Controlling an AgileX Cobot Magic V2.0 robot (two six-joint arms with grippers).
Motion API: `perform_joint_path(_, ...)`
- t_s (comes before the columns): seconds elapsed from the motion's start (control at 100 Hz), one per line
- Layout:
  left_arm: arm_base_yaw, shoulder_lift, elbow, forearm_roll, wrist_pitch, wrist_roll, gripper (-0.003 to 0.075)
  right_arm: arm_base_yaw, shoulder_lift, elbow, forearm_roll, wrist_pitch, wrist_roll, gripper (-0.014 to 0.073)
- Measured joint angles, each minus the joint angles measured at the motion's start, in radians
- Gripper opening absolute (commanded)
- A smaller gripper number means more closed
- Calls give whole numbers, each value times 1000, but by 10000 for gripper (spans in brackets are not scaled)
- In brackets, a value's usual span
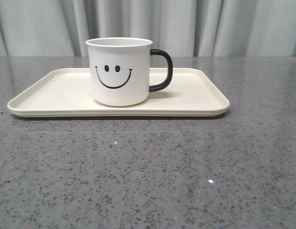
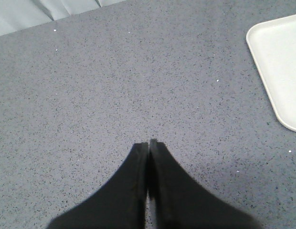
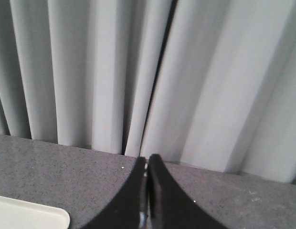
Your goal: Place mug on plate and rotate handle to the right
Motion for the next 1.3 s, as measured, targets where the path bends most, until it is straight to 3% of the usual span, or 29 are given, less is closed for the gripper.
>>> perform_joint_path(0.22,0,0,0,0,-6,0,-20,111,-193,202,-8,-41,-67,-60)
perform_joint_path(0.46,0,0,0,-14,-28,0,-20,114,-389,369,-51,-209,-73,-60)
perform_joint_path(0.6,0,0,0,-33,-37,0,-20,116,-414,445,-60,-230,-75,-60)
perform_joint_path(1.3,0,0,0,-45,-51,0,-20,117,-417,470,-61,-239,-75,-60)
